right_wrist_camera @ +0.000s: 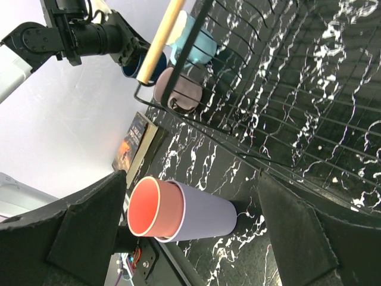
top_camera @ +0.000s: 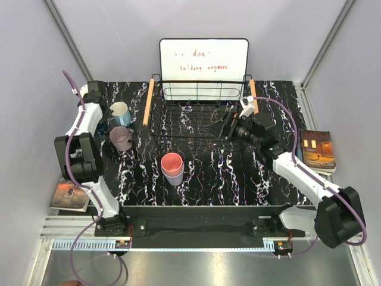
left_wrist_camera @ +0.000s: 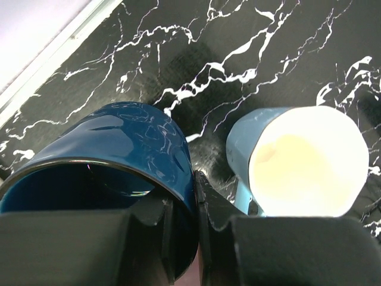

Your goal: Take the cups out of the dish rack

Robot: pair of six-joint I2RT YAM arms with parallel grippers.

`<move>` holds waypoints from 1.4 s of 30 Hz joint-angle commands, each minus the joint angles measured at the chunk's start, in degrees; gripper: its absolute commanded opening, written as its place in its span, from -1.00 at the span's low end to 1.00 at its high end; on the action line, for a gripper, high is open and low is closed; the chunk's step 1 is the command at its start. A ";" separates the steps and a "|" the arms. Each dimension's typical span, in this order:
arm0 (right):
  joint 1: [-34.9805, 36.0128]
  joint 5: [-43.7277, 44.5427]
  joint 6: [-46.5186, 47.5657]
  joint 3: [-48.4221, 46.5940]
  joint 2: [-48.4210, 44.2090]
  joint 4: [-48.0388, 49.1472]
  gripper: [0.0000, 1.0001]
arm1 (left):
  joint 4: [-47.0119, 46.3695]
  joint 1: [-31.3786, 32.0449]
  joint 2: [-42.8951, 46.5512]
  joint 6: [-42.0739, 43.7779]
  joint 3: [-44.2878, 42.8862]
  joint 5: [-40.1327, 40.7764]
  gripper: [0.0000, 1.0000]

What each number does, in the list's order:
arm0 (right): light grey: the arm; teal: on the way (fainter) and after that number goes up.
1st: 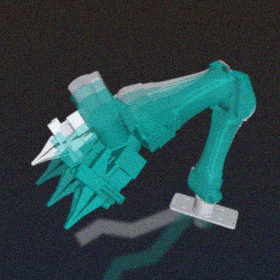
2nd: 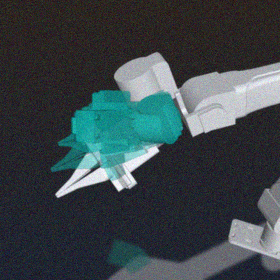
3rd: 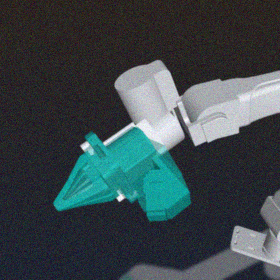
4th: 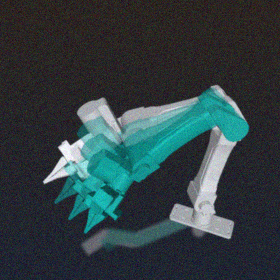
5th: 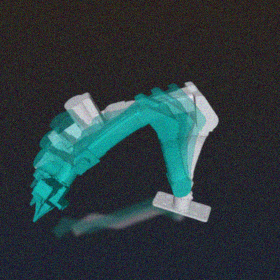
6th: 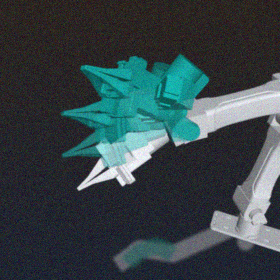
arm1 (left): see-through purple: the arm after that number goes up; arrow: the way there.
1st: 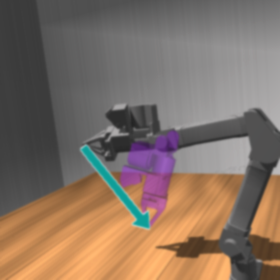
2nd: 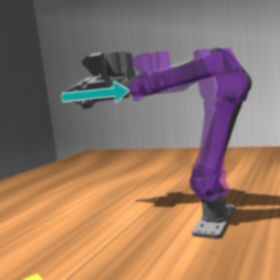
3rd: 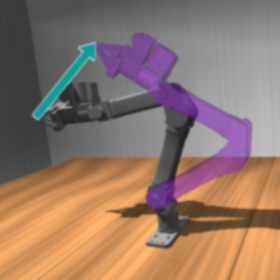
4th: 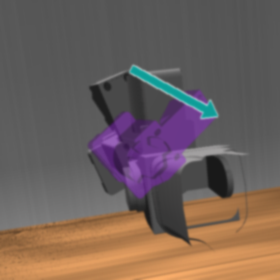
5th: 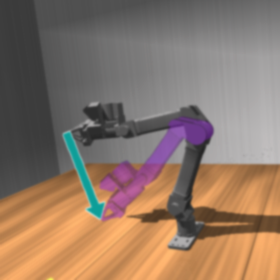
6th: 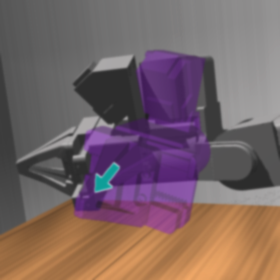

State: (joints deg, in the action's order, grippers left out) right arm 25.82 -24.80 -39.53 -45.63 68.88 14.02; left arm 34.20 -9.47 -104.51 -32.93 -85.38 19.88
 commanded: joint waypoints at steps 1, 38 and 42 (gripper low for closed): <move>0.28 -1.22 -1.16 0.54 2.39 4.35 0.96 | -5.19 -1.16 -1.75 -0.38 -3.64 -1.33 -1.00; 0.19 0.19 -0.02 0.36 3.01 3.03 0.96 | -3.26 -2.74 -8.88 -1.44 -3.56 -2.65 -0.35; 0.19 -0.07 -0.02 0.27 3.45 3.29 0.96 | -3.17 -2.74 -6.16 -1.53 -3.91 -3.35 -0.02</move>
State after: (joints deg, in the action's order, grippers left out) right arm 25.82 -24.97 -40.71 -44.66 73.25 16.36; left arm 32.64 -12.08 -114.61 -34.37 -86.70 16.69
